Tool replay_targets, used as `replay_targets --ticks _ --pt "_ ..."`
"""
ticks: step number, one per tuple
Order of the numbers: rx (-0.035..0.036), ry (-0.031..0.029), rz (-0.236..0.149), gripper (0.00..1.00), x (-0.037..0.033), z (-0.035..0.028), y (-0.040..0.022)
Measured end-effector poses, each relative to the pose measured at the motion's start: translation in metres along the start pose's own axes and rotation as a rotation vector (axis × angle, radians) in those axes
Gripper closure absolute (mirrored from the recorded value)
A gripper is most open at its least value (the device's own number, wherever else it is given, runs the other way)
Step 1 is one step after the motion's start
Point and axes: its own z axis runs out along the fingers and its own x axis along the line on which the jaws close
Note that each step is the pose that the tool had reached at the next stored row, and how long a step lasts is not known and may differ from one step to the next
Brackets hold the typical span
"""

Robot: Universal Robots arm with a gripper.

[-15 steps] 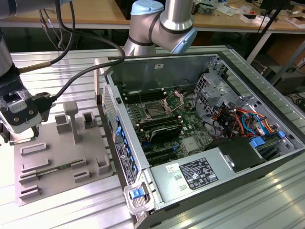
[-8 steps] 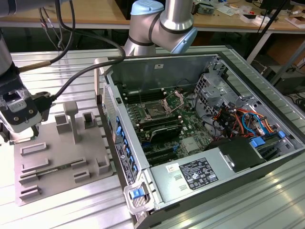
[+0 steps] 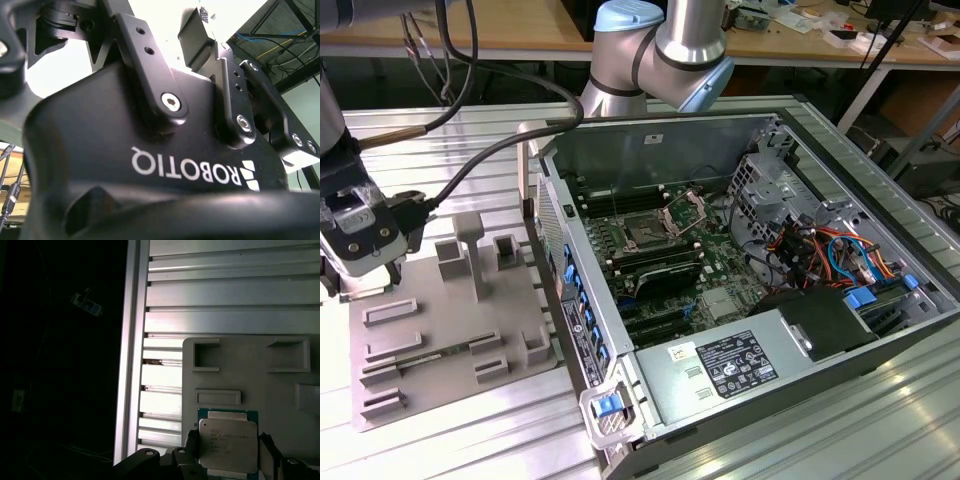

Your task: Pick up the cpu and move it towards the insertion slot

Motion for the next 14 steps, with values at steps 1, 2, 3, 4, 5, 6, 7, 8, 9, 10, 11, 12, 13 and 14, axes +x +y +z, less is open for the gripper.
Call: replay_targets --ticks 1,2,3,4,5,6,7,8,9,10,11,12,13,14 --pt "-0.0001 0.0 0.0 0.45 0.0 -0.0002 0.0" --pt "-0.0002 0.0001 0.0 0.45 0.0 -0.0006 0.0" --pt "-0.0003 0.0 0.0 0.45 0.0 -0.001 0.0" --pt "-0.0005 0.0 0.0 0.45 0.0 -0.0012 0.0001" --pt "-0.0006 0.0 0.0 0.45 0.0 -0.0014 0.0001" --pt "-0.0007 0.0 0.0 0.45 0.0 -0.0017 0.0001" --pt "-0.0008 -0.0001 0.0 0.45 0.0 -0.0019 0.0001" --pt "-0.0008 0.0 0.0 0.45 -0.0001 -0.0023 0.0001" --pt "-0.0009 0.0 0.0 0.45 -0.0001 -0.0025 0.0001" --pt "-0.0011 -0.0001 0.0 0.45 -0.0001 -0.0027 0.0001" --pt "-0.001 -0.0001 0.0 0.45 -0.0001 -0.003 0.0002" --pt "-0.001 -0.0001 0.0 0.45 -0.0002 -0.0032 0.0001" --pt "-0.0011 -0.0001 0.0 0.45 -0.0002 -0.0033 0.0002" --pt "-0.0011 -0.0001 0.0 0.45 -0.0002 -0.0036 0.0002"
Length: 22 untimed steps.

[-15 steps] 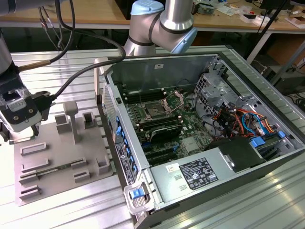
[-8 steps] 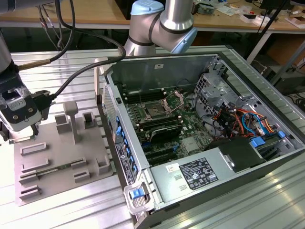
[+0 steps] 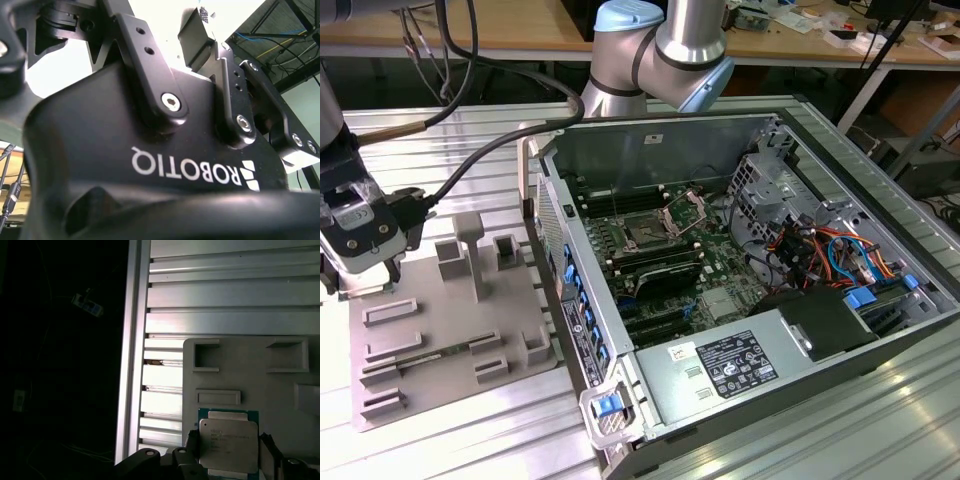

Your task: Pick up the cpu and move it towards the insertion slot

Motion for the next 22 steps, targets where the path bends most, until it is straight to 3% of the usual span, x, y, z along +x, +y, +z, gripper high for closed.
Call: replay_targets --ticks 22 --pt "-0.0009 0.0001 0.0 0.45 -0.0015 -0.0067 0.0002"
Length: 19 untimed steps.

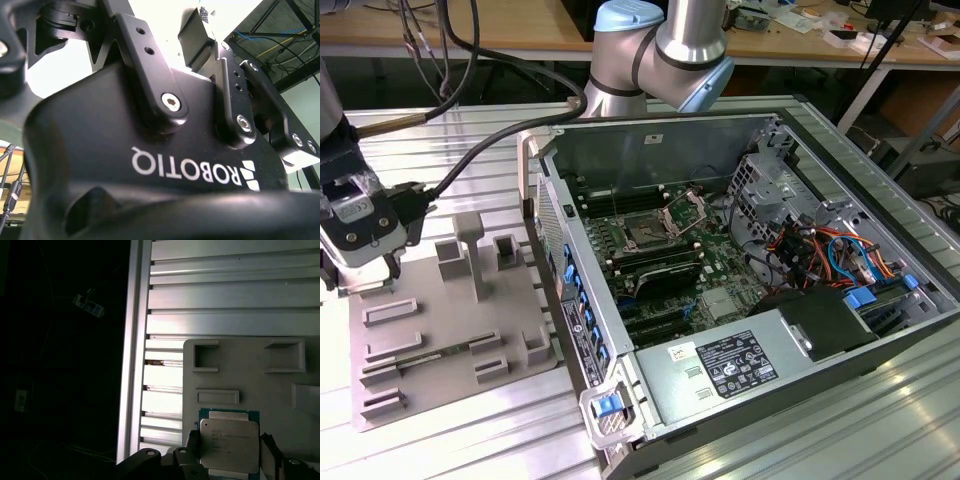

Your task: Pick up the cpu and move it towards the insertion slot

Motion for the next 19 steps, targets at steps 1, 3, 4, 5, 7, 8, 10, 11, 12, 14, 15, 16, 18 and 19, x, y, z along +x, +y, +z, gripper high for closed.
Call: replay_targets --ticks 1,3,4,5,7,8,10,11,12,14,15,16,18,19 --pt "0.0 0.0 0.0 0.45 0.0 -0.0003 0.0" --pt "-0.0001 -0.0001 0.0 0.45 0.0 -0.0008 0.0001" --pt "-0.0001 -0.0001 0.0 0.45 0.0 -0.0011 0.0001" --pt "-0.0001 -0.0001 0.0 0.45 0.0 -0.0013 0.0001" --pt "-0.0002 -0.0001 0.0 0.45 0.0 -0.0019 0.0001" --pt "-0.0002 -0.0001 0.0 0.45 0.0 -0.0022 0.0001" --pt "-0.0002 -0.0001 0.0 0.45 0.0 -0.0027 0.0002" --pt "-0.0003 -0.0001 0.0 0.45 0.0 -0.0029 0.0002" --pt "-0.0003 -0.0001 0.0 0.45 0.0 -0.0031 0.0002" --pt "-0.0003 -0.0001 0.0 0.45 0.0 -0.0036 0.0002" --pt "-0.0003 0.0 0.0 0.45 0.0 -0.0038 0.0002" --pt "-0.0004 -0.0001 0.0 0.45 0.0 -0.004 0.0002" --pt "-0.0004 -0.0001 0.0 0.45 0.0 -0.0046 0.0003" --pt "-0.0004 -0.0001 0.0 0.45 0.0 -0.0048 0.0003"
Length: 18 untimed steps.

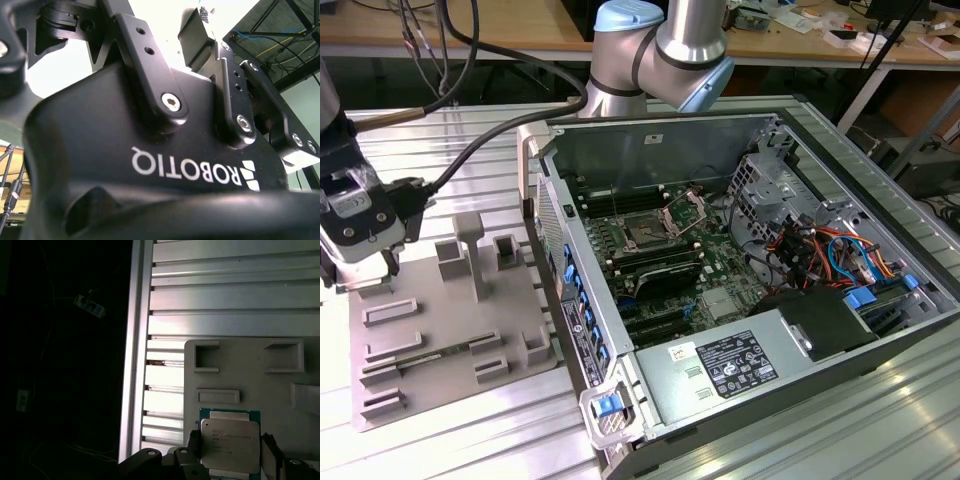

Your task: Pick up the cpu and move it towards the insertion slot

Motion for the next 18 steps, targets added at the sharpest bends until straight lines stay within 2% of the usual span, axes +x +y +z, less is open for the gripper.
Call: replay_targets --ticks 18 --pt "-0.0006 -0.0001 0.0 0.45 0.0 -0.0054 0.0003"
